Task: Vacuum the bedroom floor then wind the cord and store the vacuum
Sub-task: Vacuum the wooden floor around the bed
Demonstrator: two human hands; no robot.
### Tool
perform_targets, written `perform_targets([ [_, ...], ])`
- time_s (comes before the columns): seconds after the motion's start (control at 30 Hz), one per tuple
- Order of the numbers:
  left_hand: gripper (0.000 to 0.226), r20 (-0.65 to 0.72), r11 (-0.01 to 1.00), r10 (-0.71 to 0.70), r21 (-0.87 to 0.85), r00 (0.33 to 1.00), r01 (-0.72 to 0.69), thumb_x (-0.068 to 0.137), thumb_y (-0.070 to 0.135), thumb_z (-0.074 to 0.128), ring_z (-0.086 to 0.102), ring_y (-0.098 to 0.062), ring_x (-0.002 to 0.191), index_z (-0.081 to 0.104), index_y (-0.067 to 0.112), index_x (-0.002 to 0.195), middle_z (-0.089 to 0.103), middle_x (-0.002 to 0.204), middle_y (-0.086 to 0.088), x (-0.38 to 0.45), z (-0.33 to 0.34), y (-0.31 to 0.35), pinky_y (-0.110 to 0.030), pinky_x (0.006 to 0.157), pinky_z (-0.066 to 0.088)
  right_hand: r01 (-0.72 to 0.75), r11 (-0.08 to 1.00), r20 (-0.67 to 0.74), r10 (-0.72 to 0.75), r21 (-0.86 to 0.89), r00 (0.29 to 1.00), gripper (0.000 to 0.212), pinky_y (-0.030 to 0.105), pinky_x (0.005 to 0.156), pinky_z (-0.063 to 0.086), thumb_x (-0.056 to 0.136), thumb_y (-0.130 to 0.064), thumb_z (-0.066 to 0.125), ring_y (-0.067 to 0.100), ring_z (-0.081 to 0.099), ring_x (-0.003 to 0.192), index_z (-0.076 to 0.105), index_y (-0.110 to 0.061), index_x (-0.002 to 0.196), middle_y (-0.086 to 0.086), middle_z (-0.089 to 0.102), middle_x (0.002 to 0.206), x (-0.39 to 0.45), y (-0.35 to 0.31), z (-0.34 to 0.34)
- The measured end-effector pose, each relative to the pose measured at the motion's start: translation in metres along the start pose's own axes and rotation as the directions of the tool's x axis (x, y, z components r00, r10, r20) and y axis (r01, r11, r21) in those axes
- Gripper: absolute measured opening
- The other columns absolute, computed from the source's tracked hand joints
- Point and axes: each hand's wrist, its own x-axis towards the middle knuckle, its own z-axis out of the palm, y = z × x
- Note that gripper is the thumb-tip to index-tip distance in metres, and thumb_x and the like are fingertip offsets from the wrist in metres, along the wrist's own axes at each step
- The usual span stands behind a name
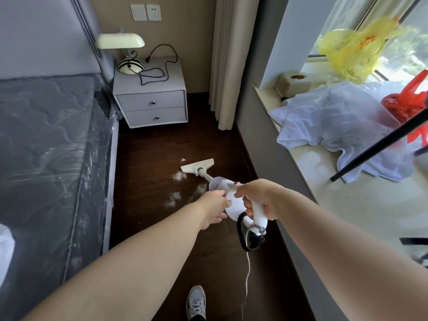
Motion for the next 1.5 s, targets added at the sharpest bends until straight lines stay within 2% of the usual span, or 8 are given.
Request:
perform_targets([
  [0.23,0.058,0.005,1.000,-0.001,-0.010,1.000,0.001,0.099,0.008,0.048,0.055,-0.028,0.119,0.029,0.023,0.151,0.042,0.147,-0.011,-0.044,0.054,-0.039,-0.039,0.101,0.045,0.015,0.999,0.023,-0.014,-0.046,1.000,0.007,0.027,0.055,0.035,0.090,-0.014,0.056,0.016,0.035,0.054,0.055,-0.008,0.087,0.004,0.039,0.061,-0.035,0.065,-0.014],
  [0.5,0.062,-0.026,0.998,-0.013,-0.063,1.000,0.011,0.098,0.008,0.050,0.054,-0.027,0.122,0.025,0.023,0.153,0.040,0.149,-0.011,-0.078,0.102,-0.081,-0.040,0.104,0.043,0.038,0.992,0.089,-0.027,-0.122,0.996,0.012,0.028,0.056,0.037,0.089,-0.016,0.057,0.018,0.037,0.055,0.053,-0.009,0.080,0.004,0.040,0.063,-0.054,0.124,-0.024],
  [0.63,0.060,-0.061,0.996,-0.018,-0.086,0.998,0.012,0.098,0.008,0.050,0.055,-0.022,0.110,0.029,0.024,0.152,0.041,0.148,-0.009,-0.085,0.102,-0.091,-0.038,0.100,0.045,0.049,0.988,0.110,-0.033,-0.145,0.993,0.016,0.027,0.055,0.036,0.090,-0.017,0.057,0.017,0.037,0.053,0.052,-0.009,0.076,0.004,0.040,0.061,-0.059,0.129,-0.015],
  [0.8,0.060,-0.083,0.996,-0.030,-0.088,0.996,0.023,0.097,0.011,0.052,0.056,-0.021,0.106,0.030,0.025,0.151,0.044,0.146,-0.007,-0.080,0.084,-0.096,-0.034,0.090,0.045,0.042,0.994,0.126,-0.029,-0.100,0.992,0.015,0.028,0.056,0.034,0.092,-0.017,0.054,0.017,0.035,0.053,0.052,-0.009,0.080,0.004,0.038,0.059,-0.060,0.121,0.003],
  [1.17,0.057,-0.068,0.998,-0.039,-0.056,0.997,0.035,0.097,0.011,0.050,0.058,-0.020,0.102,0.033,0.027,0.150,0.046,0.143,-0.007,-0.057,-0.010,-0.074,-0.034,0.087,0.047,0.031,0.999,0.073,-0.028,-0.040,0.997,0.012,0.025,0.053,0.035,0.093,-0.014,0.053,0.016,0.037,0.050,0.051,-0.009,0.082,0.003,0.039,0.057,-0.043,0.049,0.059],
  [1.5,0.055,-0.059,0.998,-0.058,-0.020,0.997,0.057,0.098,0.006,0.048,0.059,-0.024,0.114,0.035,0.025,0.148,0.047,0.141,-0.008,-0.048,-0.081,-0.057,-0.035,0.092,0.049,0.015,0.999,0.039,-0.017,0.046,0.999,0.009,0.026,0.052,0.034,0.092,-0.014,0.053,0.015,0.036,0.051,0.054,-0.009,0.084,0.003,0.039,0.057,-0.033,-0.002,0.106],
])
